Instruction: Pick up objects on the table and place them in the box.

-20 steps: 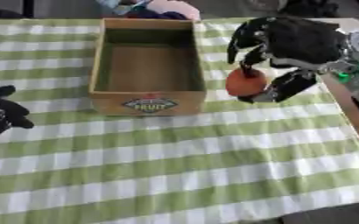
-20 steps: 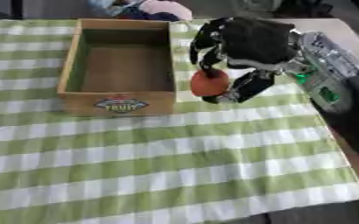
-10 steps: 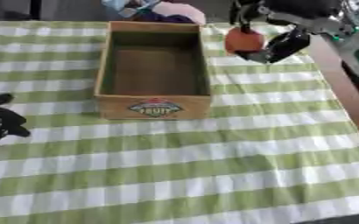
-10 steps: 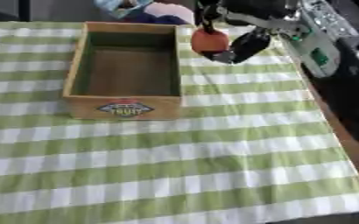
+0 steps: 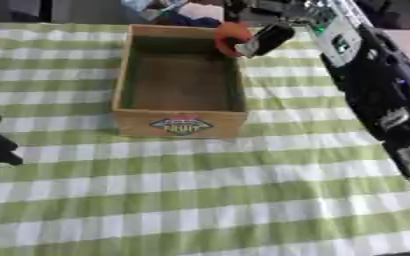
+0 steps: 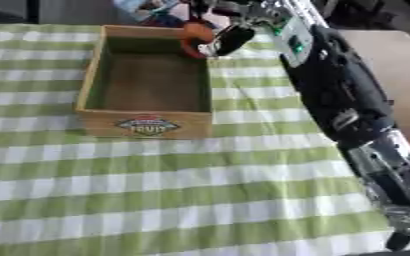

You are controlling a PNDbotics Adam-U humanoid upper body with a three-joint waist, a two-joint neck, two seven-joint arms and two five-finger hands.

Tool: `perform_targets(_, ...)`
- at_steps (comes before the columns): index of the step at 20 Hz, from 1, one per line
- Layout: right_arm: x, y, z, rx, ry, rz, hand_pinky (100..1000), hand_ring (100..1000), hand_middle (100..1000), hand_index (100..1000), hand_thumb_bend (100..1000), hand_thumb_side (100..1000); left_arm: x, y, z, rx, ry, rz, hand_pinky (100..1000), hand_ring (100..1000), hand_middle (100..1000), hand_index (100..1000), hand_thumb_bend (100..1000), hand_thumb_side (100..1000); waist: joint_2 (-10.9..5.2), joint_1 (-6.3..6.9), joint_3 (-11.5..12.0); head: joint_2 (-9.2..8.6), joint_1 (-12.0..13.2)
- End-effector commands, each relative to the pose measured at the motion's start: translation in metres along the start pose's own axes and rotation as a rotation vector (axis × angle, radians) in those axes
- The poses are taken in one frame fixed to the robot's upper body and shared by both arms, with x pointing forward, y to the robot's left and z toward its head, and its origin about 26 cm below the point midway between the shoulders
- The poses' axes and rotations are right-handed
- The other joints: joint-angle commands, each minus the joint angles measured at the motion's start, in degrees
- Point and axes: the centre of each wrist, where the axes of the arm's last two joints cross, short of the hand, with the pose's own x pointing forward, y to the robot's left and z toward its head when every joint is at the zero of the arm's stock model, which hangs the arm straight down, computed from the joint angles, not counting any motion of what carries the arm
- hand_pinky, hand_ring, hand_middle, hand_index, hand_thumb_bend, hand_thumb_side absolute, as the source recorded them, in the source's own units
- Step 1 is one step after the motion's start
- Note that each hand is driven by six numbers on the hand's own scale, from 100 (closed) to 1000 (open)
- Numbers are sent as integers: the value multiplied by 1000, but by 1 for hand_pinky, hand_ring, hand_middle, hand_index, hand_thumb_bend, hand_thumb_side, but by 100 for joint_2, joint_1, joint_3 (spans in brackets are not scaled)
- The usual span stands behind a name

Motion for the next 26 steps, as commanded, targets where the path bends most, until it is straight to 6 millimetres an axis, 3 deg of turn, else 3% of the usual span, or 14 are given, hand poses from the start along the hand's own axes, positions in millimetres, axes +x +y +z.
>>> perform_targets(1,3,-4,-11,-7,21,18,755,697,595,480,100,397,9,1,-5,-11,-37,-8,652,562,580,874,133,968,-89,23,37,-59,-118)
perform_targets(5,9,17,-26,9,13,5,752,699,609,686,100,507,10,0,-7,-9,-44,-1,651,561,580,874,133,965,-77,26,86,-71,-163)
perform_targets(7,13,25,-31,18,13,16,755,718,645,834,100,601,11,0,-7,-7,-49,2,651,561,579,874,132,961,-76,35,99,-69,-160)
perform_targets(9,16,27,-34,22,15,54,761,747,697,925,100,694,11,0,-7,-3,-51,4,651,561,579,873,132,961,-80,45,100,-67,-154)
perform_targets(12,21,22,-35,9,22,160,767,771,737,969,137,776,10,0,-6,1,-49,7,651,560,579,873,133,961,-89,61,69,-63,-142)
perform_targets(14,24,17,-34,-23,20,220,768,772,740,971,152,757,10,0,-5,5,-47,9,651,560,579,873,134,961,-98,73,22,-57,-117)
perform_targets(15,25,12,-33,-53,14,240,766,767,734,965,151,676,9,0,-5,9,-43,10,650,560,578,873,135,964,-106,79,-17,-51,-89)
perform_targets(16,25,8,-31,-83,5,253,766,766,733,964,151,666,9,0,-4,12,-39,10,650,560,578,873,135,964,-112,83,-51,-46,-63)
perform_targets(18,26,-4,-25,-157,-17,271,764,753,721,950,156,475,7,1,-2,21,-30,9,651,560,578,873,137,969,-128,86,-132,-36,13)
perform_targets(19,26,-11,-20,-203,-27,270,763,748,715,941,151,418,6,1,-1,25,-24,8,651,560,578,873,138,970,-141,87,-179,-26,65)
perform_targets(20,26,-16,-16,-242,-38,264,763,748,715,941,151,418,5,1,0,28,-20,8,651,560,578,873,138,970,-150,86,-212,-19,103)
perform_targets(21,26,-22,-11,-286,-50,251,762,735,702,927,116,324,5,2,1,33,-15,7,651,560,578,873,140,971,-164,87,-259,-11,169)
perform_targets(26,32,-31,20,-471,-126,89,754,697,671,899,100,250,1,4,6,54,9,-2,652,560,579,873,141,975,-222,97,-533,5,510)
